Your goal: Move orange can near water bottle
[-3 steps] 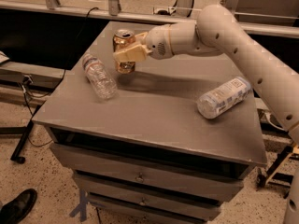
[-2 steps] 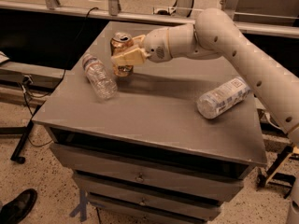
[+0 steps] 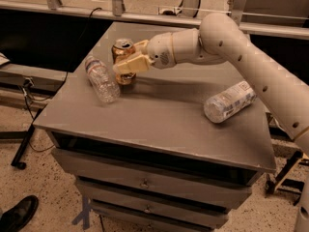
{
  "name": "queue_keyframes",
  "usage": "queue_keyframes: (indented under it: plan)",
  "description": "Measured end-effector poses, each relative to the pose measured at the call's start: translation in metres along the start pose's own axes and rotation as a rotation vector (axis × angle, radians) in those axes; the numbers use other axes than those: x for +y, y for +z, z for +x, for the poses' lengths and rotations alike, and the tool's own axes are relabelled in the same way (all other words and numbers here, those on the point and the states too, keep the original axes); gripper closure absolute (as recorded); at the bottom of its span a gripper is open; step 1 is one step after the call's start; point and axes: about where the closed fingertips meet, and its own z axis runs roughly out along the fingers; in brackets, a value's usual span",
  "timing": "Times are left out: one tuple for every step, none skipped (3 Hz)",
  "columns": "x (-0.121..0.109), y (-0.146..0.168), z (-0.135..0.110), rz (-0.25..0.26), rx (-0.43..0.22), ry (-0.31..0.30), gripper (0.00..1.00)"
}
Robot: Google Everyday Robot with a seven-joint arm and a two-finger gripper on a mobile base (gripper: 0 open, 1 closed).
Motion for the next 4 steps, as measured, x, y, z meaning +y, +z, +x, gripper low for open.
queue_keyframes:
  plan:
    - [0.002,0.001,0.004,-0.011,0.002,0.007,0.00]
    - [0.000,-0.003,0.006,-0.008,0.005,0.010,0.00]
    - [-0.016,-0.031,-0.004,0.034,0.022,-0.018,0.00]
    - [-0.043,-0.092,-0.022,0.111,0.060,-0.080,0.00]
